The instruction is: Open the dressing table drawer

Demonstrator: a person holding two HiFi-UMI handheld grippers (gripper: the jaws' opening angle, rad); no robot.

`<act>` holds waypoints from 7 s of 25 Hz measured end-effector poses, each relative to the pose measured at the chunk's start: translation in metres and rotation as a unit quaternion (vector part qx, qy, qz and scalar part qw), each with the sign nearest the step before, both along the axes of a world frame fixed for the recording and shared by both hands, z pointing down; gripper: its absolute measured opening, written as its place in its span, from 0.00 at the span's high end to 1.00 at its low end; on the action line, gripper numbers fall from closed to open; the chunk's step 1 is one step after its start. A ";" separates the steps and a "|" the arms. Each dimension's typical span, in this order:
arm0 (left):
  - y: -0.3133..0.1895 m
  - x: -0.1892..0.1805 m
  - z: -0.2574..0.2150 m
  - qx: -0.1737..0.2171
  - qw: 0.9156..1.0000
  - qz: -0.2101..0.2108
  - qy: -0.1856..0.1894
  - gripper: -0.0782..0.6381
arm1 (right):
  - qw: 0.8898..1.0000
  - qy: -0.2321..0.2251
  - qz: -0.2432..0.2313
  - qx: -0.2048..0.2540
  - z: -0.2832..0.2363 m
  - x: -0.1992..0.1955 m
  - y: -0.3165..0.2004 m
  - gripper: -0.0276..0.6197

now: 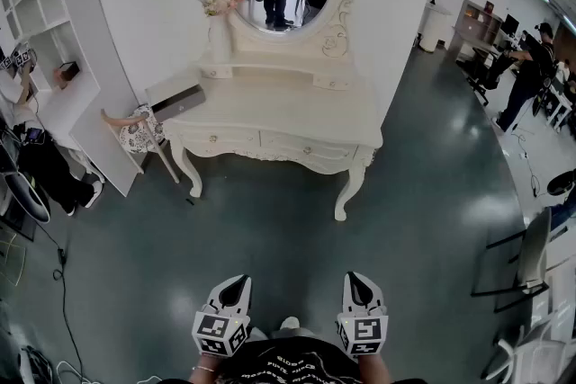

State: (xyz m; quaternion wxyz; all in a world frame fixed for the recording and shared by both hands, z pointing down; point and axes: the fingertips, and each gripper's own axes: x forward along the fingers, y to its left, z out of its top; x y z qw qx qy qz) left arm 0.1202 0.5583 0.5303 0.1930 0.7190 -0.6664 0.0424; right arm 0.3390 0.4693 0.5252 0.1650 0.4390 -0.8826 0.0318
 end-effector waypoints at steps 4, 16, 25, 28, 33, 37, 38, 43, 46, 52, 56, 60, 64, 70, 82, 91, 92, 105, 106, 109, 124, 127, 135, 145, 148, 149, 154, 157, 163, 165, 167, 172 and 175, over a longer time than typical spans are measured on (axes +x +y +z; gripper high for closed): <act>-0.003 0.006 0.000 0.004 1.000 0.001 -0.001 0.87 | 1.000 0.002 -0.003 -0.011 0.008 0.004 -0.002 0.94; -0.010 0.015 -0.003 0.003 1.000 -0.001 -0.007 0.87 | 1.000 -0.024 -0.001 -0.005 0.001 0.011 -0.015 0.94; -0.024 0.017 -0.001 0.004 1.000 0.006 -0.005 0.87 | 0.999 -0.033 -0.005 -0.021 0.005 0.006 -0.023 0.94; -0.030 0.013 0.000 0.003 1.000 0.009 -0.002 0.87 | 0.999 -0.024 -0.001 -0.022 0.007 0.004 -0.027 0.94; -0.045 0.000 0.004 0.000 1.000 0.009 0.004 0.87 | 1.000 -0.015 0.004 -0.022 0.008 -0.006 -0.041 0.94; -0.063 -0.012 0.008 -0.008 1.000 0.019 0.003 0.87 | 0.999 -0.014 0.014 -0.026 0.009 -0.015 -0.057 0.94; -0.069 -0.016 0.008 -0.009 1.000 0.023 0.001 0.87 | 0.999 -0.013 0.016 -0.026 0.009 -0.019 -0.062 0.94; -0.109 -0.038 0.008 -0.007 0.999 0.042 -0.003 0.87 | 0.999 -0.009 0.032 -0.025 0.010 -0.037 -0.091 0.94; -0.134 -0.052 0.005 -0.003 0.999 0.052 -0.003 0.87 | 0.999 -0.008 0.039 -0.026 0.009 -0.050 -0.108 0.94; -0.176 -0.079 0.002 -0.002 0.997 0.079 -0.001 0.87 | 0.998 -0.003 0.059 -0.026 0.005 -0.078 -0.138 0.94; -0.197 -0.094 0.002 -0.005 0.994 0.105 0.004 0.87 | 0.996 -0.005 0.084 -0.037 0.006 -0.093 -0.150 0.94; -0.218 -0.110 -0.005 0.005 0.991 0.137 0.003 0.87 | 0.993 -0.025 0.111 -0.039 0.007 -0.106 -0.163 0.94; -0.232 -0.131 -0.008 0.009 0.988 0.151 -0.001 0.87 | 0.992 -0.031 0.120 -0.034 0.005 -0.127 -0.175 0.94; -0.247 -0.162 -0.007 0.008 0.988 0.152 -0.003 0.87 | 0.993 -0.036 0.107 -0.033 0.006 -0.166 -0.184 0.94; -0.249 -0.204 0.004 -0.010 0.994 0.108 0.002 0.87 | 0.995 -0.029 0.084 -0.049 0.015 -0.196 -0.203 0.94; -0.275 -0.216 0.011 -0.016 0.997 0.070 0.005 0.87 | 0.997 -0.024 0.058 -0.053 0.021 -0.205 -0.248 0.94; -0.280 -0.218 0.012 -0.017 0.998 0.064 0.006 0.87 | 0.997 -0.024 0.055 -0.053 0.021 -0.206 -0.256 0.94; -0.383 -0.212 0.005 -0.012 0.999 0.028 0.010 0.87 | 0.998 -0.018 0.015 -0.054 0.016 -0.208 -0.374 0.94; -0.390 -0.210 0.004 -0.013 0.999 0.027 0.010 0.87 | 0.998 -0.018 0.012 -0.055 0.015 -0.207 -0.382 0.94; -0.410 -0.203 0.005 -0.017 1.000 0.023 0.009 0.87 | 0.998 -0.018 0.005 -0.053 0.013 -0.203 -0.408 0.94; -0.494 -0.164 0.000 -0.008 1.000 0.009 0.000 0.87 | 0.998 -0.014 -0.027 -0.049 0.013 -0.180 -0.495 0.94; -0.499 -0.158 0.000 -0.009 1.000 0.005 0.001 0.87 | 0.998 -0.015 -0.029 -0.047 0.011 -0.175 -0.505 0.94; -0.511 -0.153 0.001 -0.013 1.000 0.000 -0.004 0.87 | 0.998 -0.020 -0.031 -0.055 0.015 -0.173 -0.516 0.94; -0.536 -0.168 -0.001 -0.010 1.000 0.015 -0.001 0.87 | 0.998 -0.019 -0.013 -0.062 0.018 -0.182 -0.532 0.94; -0.547 -0.178 -0.001 -0.009 1.000 0.019 0.001 0.87 | 0.998 -0.018 -0.003 -0.065 0.019 -0.186 -0.539 0.94; -0.550 -0.181 -0.001 -0.010 1.000 0.022 0.002 0.87 | 0.998 -0.019 0.003 -0.067 0.019 -0.188 -0.542 0.94; -0.570 -0.199 -0.002 -0.014 0.999 0.047 0.003 0.87 | 0.997 -0.023 0.034 -0.073 0.018 -0.198 -0.556 0.94; -0.588 -0.212 -0.007 -0.008 0.998 0.070 0.000 0.87 | 0.996 -0.025 0.057 -0.071 0.016 -0.206 -0.566 0.94; -0.626 -0.238 -0.010 -0.007 0.993 0.116 -0.009 0.87 | 0.991 -0.024 0.109 -0.068 0.012 -0.223 -0.581 0.94; -0.636 -0.242 -0.011 -0.008 0.991 0.134 -0.012 0.87 | 0.989 -0.022 0.126 -0.071 0.014 -0.227 -0.583 0.94; -0.644 -0.243 -0.014 -0.003 0.986 0.169 -0.018 0.87 | 0.987 -0.023 0.144 -0.071 0.014 -0.232 -0.588 0.93; -0.644 -0.238 -0.009 -0.011 0.967 0.253 -0.044 0.87 | 0.977 -0.024 0.202 -0.065 0.012 -0.230 -0.593 0.93; -0.642 -0.245 -0.003 -0.026 0.963 0.266 -0.018 0.87 | 0.973 -0.026 0.220 -0.066 0.014 -0.234 -0.595 0.90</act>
